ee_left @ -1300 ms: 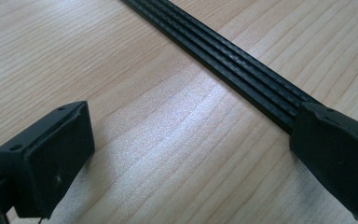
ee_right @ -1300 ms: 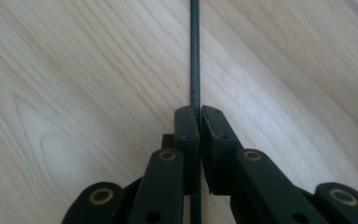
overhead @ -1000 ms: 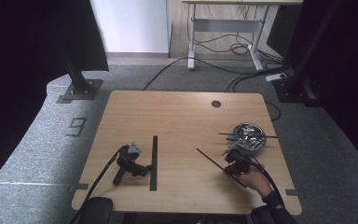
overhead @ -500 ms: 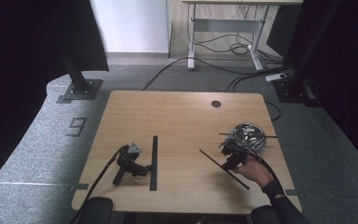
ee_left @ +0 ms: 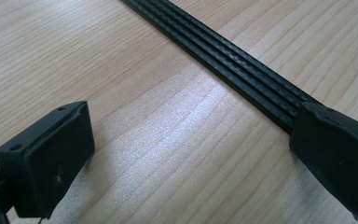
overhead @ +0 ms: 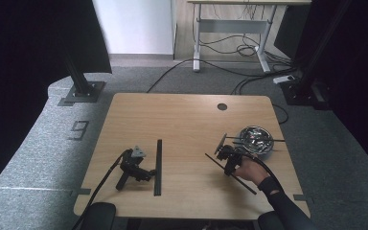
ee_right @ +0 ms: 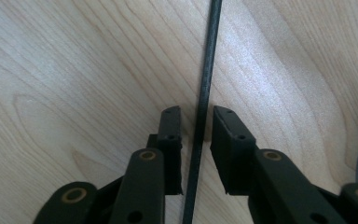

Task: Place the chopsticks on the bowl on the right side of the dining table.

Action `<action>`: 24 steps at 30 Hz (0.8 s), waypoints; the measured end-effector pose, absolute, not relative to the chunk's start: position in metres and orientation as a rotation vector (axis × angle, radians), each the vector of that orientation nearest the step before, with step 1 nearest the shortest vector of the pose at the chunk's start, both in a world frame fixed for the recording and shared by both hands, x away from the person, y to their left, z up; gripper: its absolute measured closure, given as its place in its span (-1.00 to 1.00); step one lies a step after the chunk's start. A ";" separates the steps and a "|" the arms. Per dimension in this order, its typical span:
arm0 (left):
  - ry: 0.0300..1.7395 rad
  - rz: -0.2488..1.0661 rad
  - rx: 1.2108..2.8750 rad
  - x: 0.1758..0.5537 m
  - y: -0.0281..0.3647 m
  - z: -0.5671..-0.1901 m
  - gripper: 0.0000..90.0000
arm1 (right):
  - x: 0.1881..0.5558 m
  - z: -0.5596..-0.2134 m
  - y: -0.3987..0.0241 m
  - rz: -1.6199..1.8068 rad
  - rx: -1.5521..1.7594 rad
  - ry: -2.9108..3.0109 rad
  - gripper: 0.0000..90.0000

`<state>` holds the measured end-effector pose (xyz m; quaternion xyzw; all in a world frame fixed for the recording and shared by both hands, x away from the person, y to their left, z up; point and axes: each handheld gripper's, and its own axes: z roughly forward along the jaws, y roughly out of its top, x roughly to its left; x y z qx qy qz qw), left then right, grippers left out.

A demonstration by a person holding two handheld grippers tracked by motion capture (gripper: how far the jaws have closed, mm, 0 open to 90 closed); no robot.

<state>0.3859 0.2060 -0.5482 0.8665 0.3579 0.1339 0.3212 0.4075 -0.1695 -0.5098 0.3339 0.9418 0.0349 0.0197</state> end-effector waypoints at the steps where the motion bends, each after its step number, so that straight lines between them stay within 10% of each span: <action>1: 0.940 0.352 2.276 0.386 0.206 -0.548 -1.00 | 0.408 -0.510 -0.169 0.102 1.036 2.922 0.68; 24: 0.940 0.352 2.276 0.386 0.206 -0.548 -1.00 | 0.415 -0.512 -0.174 0.121 1.101 2.950 0.90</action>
